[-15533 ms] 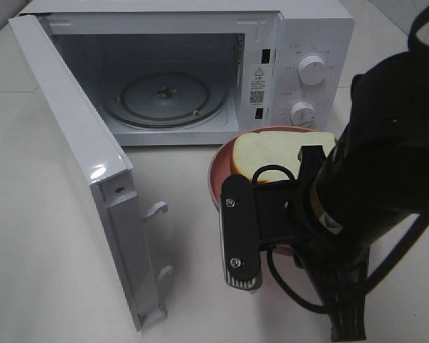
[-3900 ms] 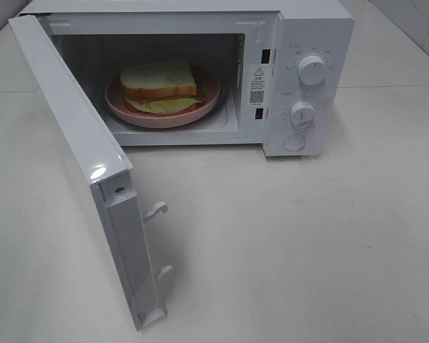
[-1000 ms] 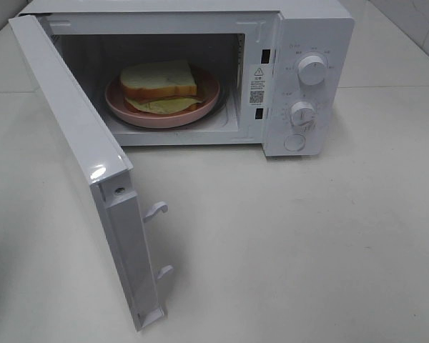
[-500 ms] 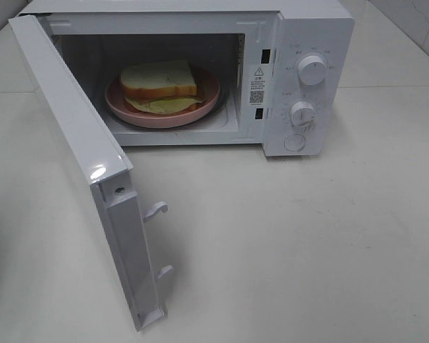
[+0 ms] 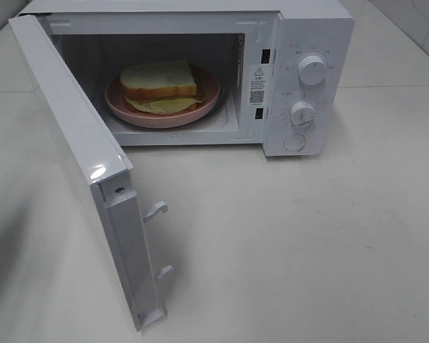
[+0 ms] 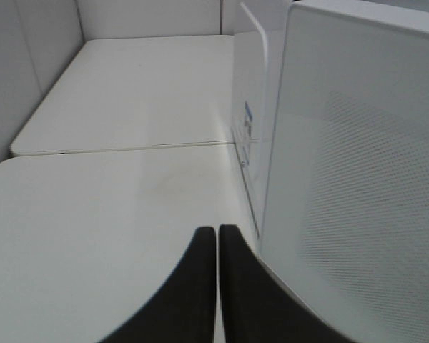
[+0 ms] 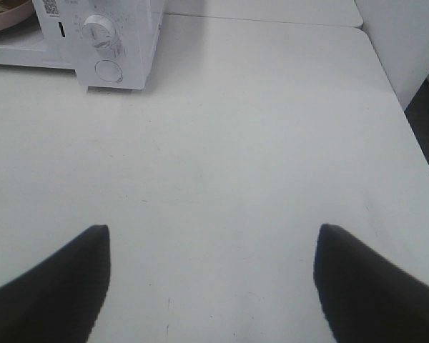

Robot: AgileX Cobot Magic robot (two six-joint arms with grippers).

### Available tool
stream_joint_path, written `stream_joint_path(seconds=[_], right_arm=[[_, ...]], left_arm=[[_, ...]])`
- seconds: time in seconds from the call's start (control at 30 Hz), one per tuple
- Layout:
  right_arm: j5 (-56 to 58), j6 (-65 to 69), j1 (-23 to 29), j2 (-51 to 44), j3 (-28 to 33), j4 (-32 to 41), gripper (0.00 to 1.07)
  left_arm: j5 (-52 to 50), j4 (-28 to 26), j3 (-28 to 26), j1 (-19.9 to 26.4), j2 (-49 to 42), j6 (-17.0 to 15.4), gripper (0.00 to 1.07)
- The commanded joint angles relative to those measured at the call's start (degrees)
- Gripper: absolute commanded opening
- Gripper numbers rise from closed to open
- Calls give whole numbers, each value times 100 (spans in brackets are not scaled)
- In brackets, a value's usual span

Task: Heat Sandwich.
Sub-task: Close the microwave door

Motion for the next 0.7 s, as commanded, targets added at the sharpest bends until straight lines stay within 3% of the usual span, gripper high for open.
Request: stream_joint_path(seconds=[0.03, 0.2, 0.37, 0.7], right_arm=[[-46, 69, -46, -149, 29, -6, 76], [-46, 69, -46, -149, 29, -6, 76], [-46, 69, -46, -149, 29, -6, 76], [-46, 69, -46, -149, 29, -6, 76]], left_arm=[[-688, 544, -143, 17, 424, -355, 0], [-1272, 882, -309, 17, 1112, -630, 0], [-1570, 997, -556, -11, 1650, -653, 0], [-1604, 991, -1129, -963, 2412, -607, 0]])
